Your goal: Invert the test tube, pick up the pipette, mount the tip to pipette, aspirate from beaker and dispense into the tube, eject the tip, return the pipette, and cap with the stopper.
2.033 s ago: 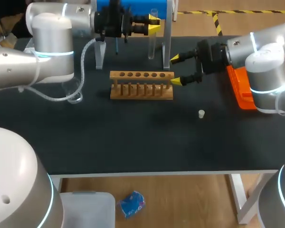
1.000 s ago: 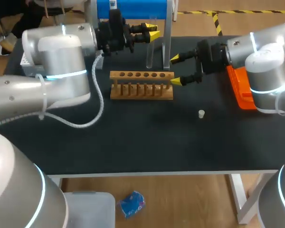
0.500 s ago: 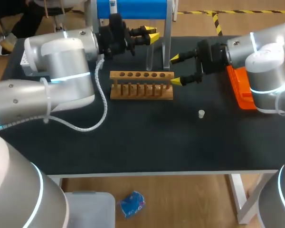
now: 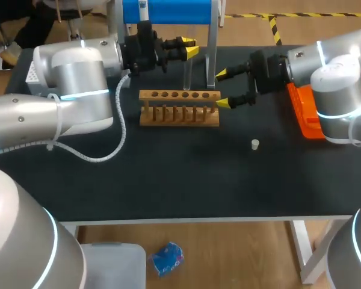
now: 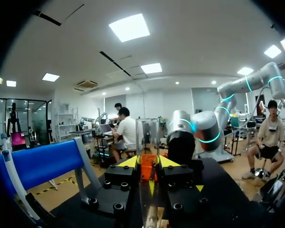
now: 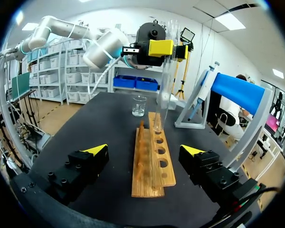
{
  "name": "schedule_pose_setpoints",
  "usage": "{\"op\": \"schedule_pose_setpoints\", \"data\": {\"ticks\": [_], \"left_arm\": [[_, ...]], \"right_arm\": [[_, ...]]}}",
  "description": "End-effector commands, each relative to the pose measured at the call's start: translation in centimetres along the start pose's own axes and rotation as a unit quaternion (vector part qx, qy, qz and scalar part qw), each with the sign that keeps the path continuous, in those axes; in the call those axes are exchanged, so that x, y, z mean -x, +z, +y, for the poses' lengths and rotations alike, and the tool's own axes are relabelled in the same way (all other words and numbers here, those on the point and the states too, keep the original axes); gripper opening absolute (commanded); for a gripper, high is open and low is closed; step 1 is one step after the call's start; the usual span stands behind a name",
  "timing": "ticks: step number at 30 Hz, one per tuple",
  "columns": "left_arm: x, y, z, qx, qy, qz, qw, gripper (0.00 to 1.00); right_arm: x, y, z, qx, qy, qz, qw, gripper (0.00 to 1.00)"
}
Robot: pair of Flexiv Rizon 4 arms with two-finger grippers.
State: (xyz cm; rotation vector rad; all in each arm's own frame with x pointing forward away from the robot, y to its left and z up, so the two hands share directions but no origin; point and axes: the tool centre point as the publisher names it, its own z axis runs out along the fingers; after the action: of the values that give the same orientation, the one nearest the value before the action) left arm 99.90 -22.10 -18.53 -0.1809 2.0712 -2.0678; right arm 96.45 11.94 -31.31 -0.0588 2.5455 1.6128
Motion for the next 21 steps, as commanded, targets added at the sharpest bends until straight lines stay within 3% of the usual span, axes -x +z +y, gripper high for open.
{"op": "schedule_pose_setpoints", "data": {"ticks": [1,21], "left_arm": [[0.0,-0.1,0.9,-0.014,0.000,-0.004,1.000,0.00],[0.1,-0.2,2.5,-0.024,-0.015,-0.009,1.000,0.00]], "right_arm": [[0.0,0.0,0.0,-0.001,0.000,0.001,1.000,1.00],[0.0,0.0,0.0,-0.001,0.000,0.001,1.000,1.00]]}}
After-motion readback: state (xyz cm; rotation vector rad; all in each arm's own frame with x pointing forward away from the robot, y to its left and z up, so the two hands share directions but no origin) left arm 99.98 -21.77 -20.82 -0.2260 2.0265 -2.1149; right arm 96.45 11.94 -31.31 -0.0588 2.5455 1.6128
